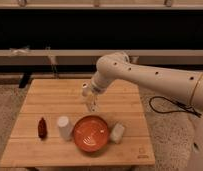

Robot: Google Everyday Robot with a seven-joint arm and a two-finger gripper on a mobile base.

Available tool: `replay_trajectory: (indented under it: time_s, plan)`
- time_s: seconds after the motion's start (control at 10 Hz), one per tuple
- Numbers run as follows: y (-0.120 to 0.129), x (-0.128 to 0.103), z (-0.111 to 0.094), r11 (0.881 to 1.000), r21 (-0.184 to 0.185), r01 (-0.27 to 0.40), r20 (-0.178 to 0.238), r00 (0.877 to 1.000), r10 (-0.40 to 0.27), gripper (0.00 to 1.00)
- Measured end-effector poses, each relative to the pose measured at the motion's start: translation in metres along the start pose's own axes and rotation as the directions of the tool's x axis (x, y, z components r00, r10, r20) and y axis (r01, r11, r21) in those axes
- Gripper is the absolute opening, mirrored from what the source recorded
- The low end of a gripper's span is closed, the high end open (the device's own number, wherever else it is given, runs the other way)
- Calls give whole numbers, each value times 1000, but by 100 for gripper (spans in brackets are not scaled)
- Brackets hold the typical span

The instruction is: Place the bottle in the ceramic bowl

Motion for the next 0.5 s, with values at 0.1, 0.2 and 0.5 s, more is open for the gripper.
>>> replay_trajectory:
  time_s: [0.1, 0.2, 0.5]
  plan:
    - [11, 2, 3, 1000, -27, 5, -19, 1000, -5, 0]
    - [21, 7, 9, 999, -54, 5, -40, 999, -7, 0]
    - [49, 34, 38, 994, -104, -16, -171, 985, -2, 0]
